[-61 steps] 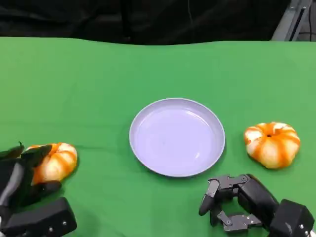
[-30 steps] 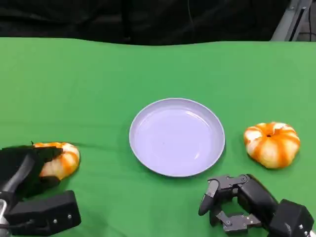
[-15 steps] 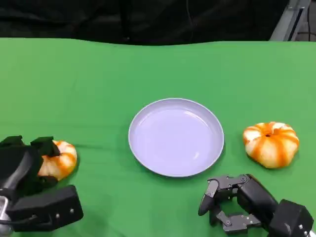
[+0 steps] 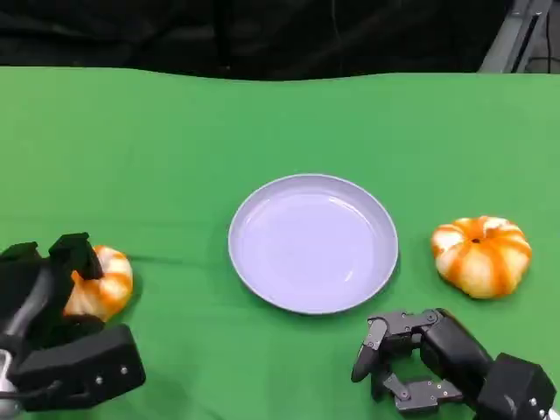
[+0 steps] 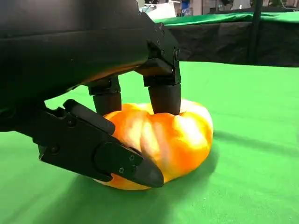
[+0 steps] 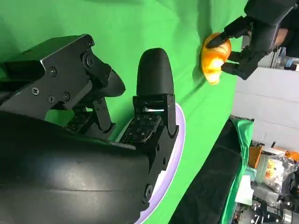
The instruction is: Grasp the bread from the table and place it into the plate.
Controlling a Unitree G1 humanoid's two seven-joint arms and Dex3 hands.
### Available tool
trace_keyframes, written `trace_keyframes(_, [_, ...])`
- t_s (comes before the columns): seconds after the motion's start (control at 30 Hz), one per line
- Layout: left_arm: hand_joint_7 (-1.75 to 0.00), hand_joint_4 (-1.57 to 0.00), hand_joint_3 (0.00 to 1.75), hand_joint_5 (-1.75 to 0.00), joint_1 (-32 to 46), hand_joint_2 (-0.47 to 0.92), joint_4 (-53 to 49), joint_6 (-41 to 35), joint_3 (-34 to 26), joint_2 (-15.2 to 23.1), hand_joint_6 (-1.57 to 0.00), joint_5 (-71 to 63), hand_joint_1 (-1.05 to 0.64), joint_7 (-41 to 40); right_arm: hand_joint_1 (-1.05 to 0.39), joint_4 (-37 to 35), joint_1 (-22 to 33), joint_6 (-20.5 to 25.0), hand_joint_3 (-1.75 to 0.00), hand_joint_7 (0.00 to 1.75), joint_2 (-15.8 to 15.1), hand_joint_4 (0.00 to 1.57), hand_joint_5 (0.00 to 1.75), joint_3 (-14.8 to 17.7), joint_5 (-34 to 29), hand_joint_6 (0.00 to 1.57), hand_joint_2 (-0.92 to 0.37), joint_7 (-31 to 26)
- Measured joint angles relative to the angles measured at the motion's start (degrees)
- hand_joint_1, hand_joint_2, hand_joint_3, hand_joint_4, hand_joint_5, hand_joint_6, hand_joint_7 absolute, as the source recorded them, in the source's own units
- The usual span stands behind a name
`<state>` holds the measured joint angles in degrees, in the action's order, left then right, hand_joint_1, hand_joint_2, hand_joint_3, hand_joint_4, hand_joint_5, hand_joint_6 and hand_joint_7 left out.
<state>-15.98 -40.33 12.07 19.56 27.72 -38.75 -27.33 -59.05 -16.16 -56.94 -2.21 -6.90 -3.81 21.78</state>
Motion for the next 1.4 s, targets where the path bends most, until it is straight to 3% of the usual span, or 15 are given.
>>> trace_keyframes(0.53, [-1.72,-0.52,0.00,-1.75,6.28,0.80,14.59,0.39,-2.32,1.43,-0.45,-0.74,-0.08,0.13,0.22,-0.08,-0.02,0.24,-1.04,1.08,0.02,0.98,1.41,-0.08,-0.12,0.96,-0.61,-0.21])
trace_keyframes(0.93, [-1.60,-0.52,0.00,-1.75,9.03,0.80,25.57,-1.97,-4.43,1.77,-0.52,-3.08,-0.05,3.40,0.23,-0.11,-0.03,0.31,-1.05,1.09,0.08,0.97,1.41,-0.15,-0.16,0.96,-0.60,-0.60])
trace_keyframes(1.27, [-1.49,-0.52,0.00,-1.74,7.94,0.80,28.02,-2.56,-4.77,1.30,-0.56,-4.97,-0.06,5.67,0.21,-0.49,-0.75,0.31,-1.06,1.09,0.27,0.97,1.40,-0.16,-0.18,0.96,-0.59,-0.69])
trace_keyframes(1.4, [-1.53,-0.53,0.00,-1.75,6.52,0.80,27.97,-2.25,-4.16,0.59,-0.55,-6.17,-0.05,5.84,0.21,-0.55,-0.79,0.30,-1.07,1.09,0.27,0.98,1.40,-0.19,-0.30,0.95,-0.58,-0.97])
